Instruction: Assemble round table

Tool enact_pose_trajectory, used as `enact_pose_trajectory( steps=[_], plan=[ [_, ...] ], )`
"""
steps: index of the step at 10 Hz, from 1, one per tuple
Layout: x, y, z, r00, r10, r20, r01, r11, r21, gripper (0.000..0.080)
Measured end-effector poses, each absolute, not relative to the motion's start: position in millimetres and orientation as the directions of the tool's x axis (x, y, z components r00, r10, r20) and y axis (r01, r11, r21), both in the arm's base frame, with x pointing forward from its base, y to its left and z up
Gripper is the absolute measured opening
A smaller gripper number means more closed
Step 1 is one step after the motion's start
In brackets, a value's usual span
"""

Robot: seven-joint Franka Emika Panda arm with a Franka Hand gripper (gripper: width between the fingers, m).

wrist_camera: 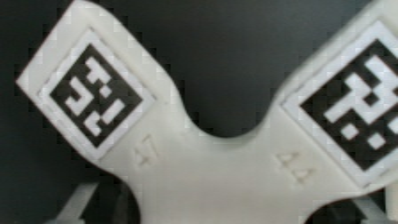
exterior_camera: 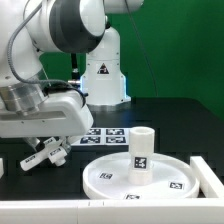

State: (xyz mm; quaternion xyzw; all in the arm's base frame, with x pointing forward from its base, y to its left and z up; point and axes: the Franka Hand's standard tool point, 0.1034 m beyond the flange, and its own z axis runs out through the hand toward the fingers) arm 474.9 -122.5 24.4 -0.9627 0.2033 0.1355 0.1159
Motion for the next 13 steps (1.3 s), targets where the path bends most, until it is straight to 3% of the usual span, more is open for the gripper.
enact_pose_trajectory(
  steps=[1, 2, 4, 8, 13],
  plan=[
    [474, -123, 25.4, 0.882, -0.351, -0.314, -0.414, -0.895, -0.163, 0.0449],
    [474, -125, 36.7, 0.888, -0.302, -0.346, -0.364, -0.922, -0.130, 0.0449],
    [488, -116, 70.2, 0.903, -0.238, -0.358, -0.293, -0.950, -0.108, 0.0450],
    [513, -55, 116.9, 0.909, -0.200, -0.366, -0.240, -0.968, -0.066, 0.0450],
    [514, -53, 116.3, 0.911, -0.185, -0.368, -0.220, -0.974, -0.057, 0.0452]
  ],
)
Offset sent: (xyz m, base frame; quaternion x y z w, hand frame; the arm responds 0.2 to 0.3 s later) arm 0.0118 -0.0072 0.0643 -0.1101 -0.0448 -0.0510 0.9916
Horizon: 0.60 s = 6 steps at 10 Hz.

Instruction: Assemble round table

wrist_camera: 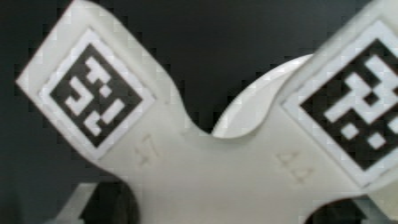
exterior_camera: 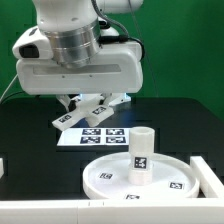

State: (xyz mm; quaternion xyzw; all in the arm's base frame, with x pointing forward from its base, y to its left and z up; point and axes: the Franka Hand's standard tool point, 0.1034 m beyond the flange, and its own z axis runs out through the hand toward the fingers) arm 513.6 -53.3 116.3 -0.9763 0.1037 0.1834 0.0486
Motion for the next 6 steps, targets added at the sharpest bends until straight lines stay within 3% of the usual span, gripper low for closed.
enact_pose_trajectory(
  steps=[1, 2, 3, 5, 6],
  plan=[
    [523, -57, 128.2, 0.923, -0.131, -0.363, -0.144, -0.990, -0.009, 0.0452],
    [547, -50, 151.4, 0.940, -0.071, -0.335, -0.065, -0.997, 0.027, 0.0452],
    [559, -36, 161.6, 0.948, -0.048, -0.315, -0.034, -0.998, 0.051, 0.0452],
    [568, 13, 167.0, 0.958, -0.033, -0.286, -0.004, -0.995, 0.102, 0.0452],
    [569, 32, 162.0, 0.965, -0.033, -0.261, -0.006, -0.994, 0.105, 0.0452]
  ],
)
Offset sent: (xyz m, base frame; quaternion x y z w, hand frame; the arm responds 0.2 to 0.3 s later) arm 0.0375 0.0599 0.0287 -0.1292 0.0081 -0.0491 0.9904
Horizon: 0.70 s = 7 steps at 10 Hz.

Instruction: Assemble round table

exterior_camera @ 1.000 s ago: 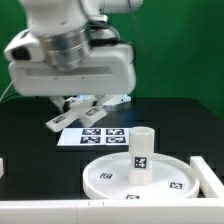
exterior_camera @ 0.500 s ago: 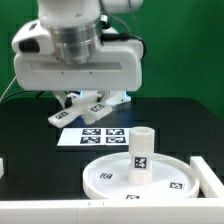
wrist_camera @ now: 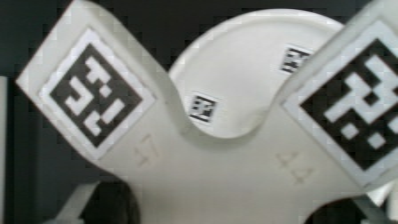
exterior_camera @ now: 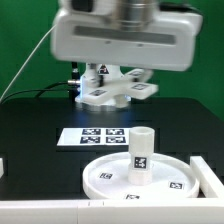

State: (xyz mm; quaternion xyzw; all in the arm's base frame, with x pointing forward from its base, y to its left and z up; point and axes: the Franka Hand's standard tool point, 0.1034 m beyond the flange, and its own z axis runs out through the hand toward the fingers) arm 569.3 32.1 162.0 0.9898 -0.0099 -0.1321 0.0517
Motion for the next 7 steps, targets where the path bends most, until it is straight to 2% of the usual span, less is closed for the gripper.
enact_pose_trajectory(
  steps=[1, 4, 5, 6, 7],
  plan=[
    [566.9, 37.7, 156.8, 0.967, -0.025, -0.253, 0.001, -0.995, 0.103, 0.0452],
    [567.5, 33.8, 156.7, 0.967, -0.030, -0.254, -0.003, -0.995, 0.104, 0.0452],
    [567.9, 33.1, 155.5, 0.968, -0.017, -0.250, 0.013, -0.993, 0.117, 0.0452],
    [567.5, 33.5, 151.4, 0.969, 0.030, -0.243, 0.070, -0.985, 0.157, 0.0452],
    [568.5, 34.2, 147.9, 0.967, 0.073, -0.246, 0.116, -0.979, 0.169, 0.0452]
  ],
)
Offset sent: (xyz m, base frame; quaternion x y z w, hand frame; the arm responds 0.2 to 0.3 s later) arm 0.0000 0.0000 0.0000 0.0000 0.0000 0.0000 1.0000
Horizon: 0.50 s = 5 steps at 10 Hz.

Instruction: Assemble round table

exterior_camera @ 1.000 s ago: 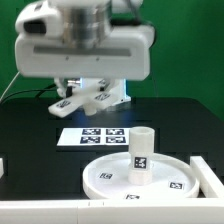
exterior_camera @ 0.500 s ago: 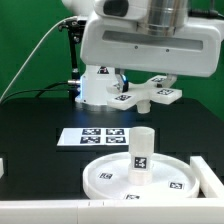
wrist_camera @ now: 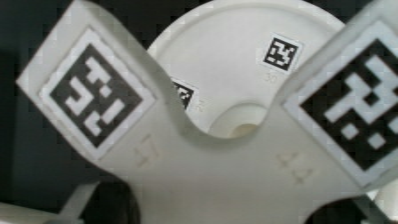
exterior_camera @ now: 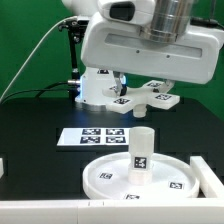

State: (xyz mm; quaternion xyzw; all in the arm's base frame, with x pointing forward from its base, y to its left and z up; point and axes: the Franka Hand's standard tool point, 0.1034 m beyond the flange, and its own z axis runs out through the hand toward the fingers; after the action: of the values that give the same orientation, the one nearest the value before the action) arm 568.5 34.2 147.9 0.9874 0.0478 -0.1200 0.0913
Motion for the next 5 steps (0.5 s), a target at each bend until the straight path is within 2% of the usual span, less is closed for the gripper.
enact_pose_trajectory(
  steps=[5],
  plan=[
    [571, 44, 131.9, 0.966, 0.110, -0.235, 0.152, -0.973, 0.171, 0.0452]
  ],
)
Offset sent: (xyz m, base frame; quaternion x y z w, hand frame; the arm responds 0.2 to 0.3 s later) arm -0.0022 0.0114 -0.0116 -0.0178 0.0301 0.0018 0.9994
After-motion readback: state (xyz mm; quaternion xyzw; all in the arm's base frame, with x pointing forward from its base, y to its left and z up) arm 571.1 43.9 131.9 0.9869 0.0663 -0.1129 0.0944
